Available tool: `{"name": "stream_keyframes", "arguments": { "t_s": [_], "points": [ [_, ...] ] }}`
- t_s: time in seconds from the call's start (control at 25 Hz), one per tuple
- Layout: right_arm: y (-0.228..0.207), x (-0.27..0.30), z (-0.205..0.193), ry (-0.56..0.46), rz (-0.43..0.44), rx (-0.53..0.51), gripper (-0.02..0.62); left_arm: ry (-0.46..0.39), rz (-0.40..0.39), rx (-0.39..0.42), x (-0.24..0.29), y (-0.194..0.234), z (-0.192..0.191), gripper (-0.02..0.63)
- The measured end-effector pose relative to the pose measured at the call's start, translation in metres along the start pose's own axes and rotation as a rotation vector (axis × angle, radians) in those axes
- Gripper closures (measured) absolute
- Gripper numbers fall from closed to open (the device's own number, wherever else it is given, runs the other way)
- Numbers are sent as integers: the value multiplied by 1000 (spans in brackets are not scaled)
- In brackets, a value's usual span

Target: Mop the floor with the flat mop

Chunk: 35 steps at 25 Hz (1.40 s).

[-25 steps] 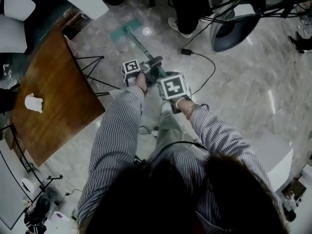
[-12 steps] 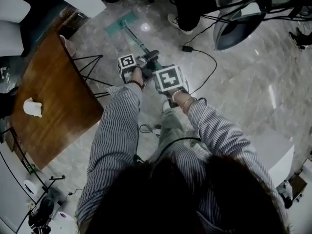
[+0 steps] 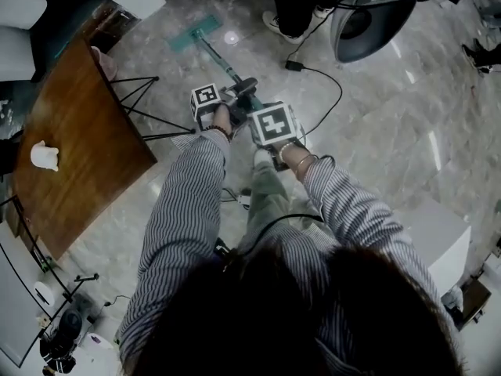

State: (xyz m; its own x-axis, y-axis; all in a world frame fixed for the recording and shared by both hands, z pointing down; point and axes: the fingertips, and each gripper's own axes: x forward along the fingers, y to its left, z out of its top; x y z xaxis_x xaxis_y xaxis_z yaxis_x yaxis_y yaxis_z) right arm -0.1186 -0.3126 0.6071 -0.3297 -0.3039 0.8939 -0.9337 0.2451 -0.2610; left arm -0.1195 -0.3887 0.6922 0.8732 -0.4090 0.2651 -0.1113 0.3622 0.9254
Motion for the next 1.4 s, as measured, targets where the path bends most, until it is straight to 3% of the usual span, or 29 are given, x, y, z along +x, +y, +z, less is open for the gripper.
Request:
{"name": "stream_keyframes", "arguments": {
  "t_s": [0.16,0.4,0.6,0.88,1.12,1.4],
  "points": [
    [-11,-26,-42,-11,4,-13,483,-3,-3,-2,3,10,-52,439],
    [-34,-77,-136,-14,18,-31,483,-36,-24,-28,5,36,-158,440],
    [-60,-129,-227,-15,46,-28,482,-90,-68,-50,13,57,-260,442],
    [-88,-191,-369,-4,51,-39,482,-86,-105,-100,14,100,-411,446],
    [-114,-250,-475,22,66,-1,482,-20,-103,-129,21,127,-536,457],
    [-141,-309,-542,40,70,-11,482,70,-113,-147,34,130,-635,462]
  ]
}}
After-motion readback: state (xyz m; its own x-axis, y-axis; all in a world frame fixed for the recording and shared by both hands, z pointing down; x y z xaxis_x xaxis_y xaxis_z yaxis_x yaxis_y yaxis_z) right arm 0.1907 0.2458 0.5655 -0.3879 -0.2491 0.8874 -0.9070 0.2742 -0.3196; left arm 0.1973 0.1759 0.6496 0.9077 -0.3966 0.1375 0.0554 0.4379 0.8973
